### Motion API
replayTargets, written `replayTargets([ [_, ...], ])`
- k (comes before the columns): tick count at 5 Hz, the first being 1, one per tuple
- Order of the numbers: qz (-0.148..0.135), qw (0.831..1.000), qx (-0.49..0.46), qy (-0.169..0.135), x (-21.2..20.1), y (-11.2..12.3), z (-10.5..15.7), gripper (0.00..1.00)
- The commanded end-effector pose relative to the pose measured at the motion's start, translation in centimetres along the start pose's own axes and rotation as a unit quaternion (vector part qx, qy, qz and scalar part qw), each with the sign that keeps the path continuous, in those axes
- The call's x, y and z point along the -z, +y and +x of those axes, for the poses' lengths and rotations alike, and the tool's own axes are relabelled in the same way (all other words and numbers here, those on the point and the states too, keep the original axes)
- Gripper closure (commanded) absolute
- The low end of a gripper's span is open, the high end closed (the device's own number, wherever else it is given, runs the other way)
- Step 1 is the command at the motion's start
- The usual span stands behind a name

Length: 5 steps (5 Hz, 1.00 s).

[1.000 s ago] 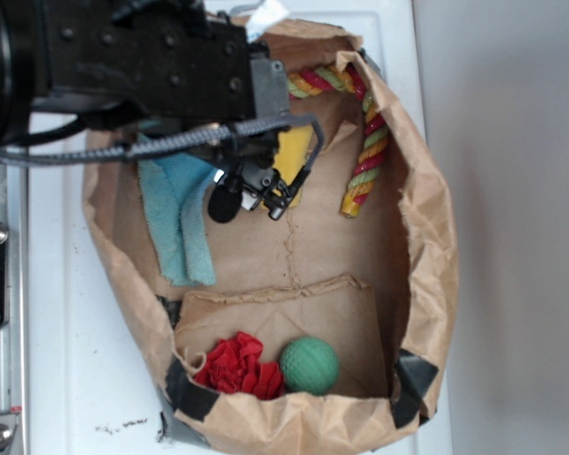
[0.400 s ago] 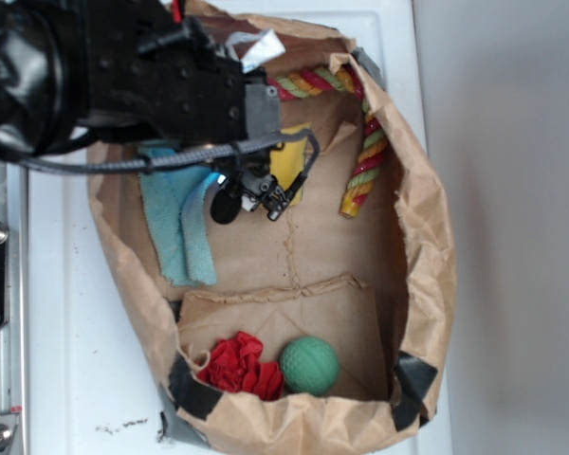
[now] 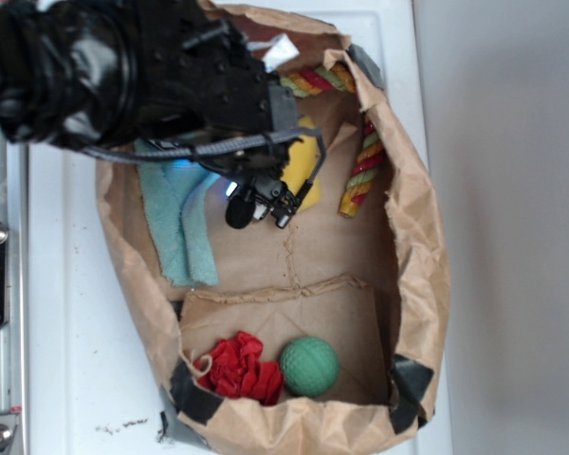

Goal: Grab the blue cloth.

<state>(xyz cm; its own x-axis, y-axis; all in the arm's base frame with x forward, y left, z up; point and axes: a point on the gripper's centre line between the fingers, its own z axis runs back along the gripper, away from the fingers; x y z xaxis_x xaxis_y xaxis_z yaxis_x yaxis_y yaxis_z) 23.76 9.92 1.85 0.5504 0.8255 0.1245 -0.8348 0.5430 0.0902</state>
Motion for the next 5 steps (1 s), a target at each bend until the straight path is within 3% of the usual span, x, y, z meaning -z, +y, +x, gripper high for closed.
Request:
replayTargets([
  [1,-0.006,1.0,0.011,-0.014,1.0,0.4,-0.1,1.0],
  [5,-0.027,0.999,0.017,-0.009,-0.4,0.6,0.3,1.0],
])
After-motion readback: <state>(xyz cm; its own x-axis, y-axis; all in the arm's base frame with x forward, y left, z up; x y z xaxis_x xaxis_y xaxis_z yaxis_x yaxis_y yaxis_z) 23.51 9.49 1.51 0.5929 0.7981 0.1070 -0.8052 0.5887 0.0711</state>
